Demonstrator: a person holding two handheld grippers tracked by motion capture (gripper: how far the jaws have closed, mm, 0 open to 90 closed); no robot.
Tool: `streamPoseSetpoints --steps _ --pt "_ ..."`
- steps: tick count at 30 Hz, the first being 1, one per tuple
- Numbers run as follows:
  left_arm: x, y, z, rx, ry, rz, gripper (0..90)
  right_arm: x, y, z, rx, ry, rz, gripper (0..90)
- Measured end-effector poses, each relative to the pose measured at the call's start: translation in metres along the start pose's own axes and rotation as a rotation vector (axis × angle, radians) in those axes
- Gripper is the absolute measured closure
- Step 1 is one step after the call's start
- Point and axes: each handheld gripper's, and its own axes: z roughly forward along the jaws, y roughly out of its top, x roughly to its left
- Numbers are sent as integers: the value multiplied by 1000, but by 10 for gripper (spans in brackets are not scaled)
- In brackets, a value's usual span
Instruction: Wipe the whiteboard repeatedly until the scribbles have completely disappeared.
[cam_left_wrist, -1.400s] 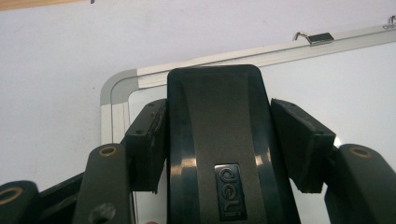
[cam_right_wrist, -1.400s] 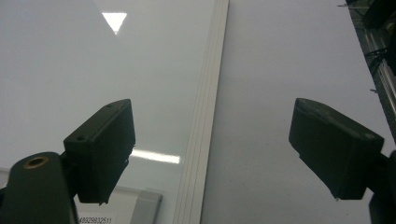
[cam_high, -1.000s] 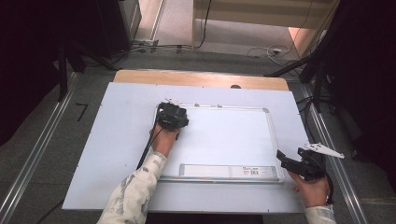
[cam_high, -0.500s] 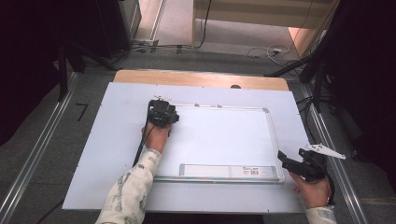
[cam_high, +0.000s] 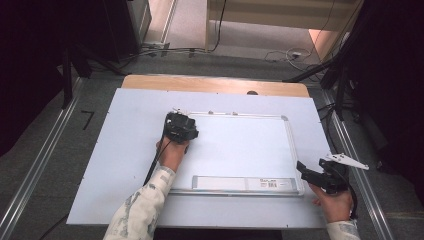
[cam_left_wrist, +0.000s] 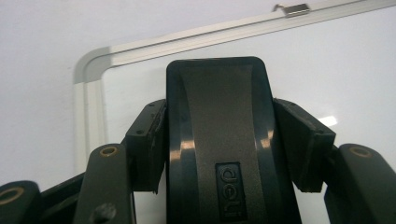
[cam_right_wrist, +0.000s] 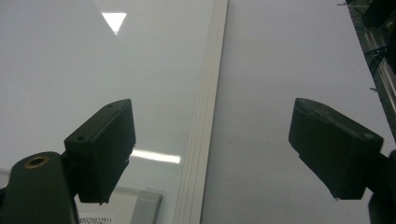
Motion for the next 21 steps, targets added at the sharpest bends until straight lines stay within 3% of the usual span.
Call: streamPoseSetpoints --steps 10,12,14,21 --pt "17 13 10 34 64 -66 404 -1 -1 -2 -2 -3 3 134" --pt "14 13 10 32 76 -70 405 -1 -1 -2 -3 -3 5 134" --pt "9 11 8 33 54 -48 405 0 0 -1 -5 -3 4 136" --pt "-27 4 4 2 3 21 405 3 1 0 -8 5 -4 142"
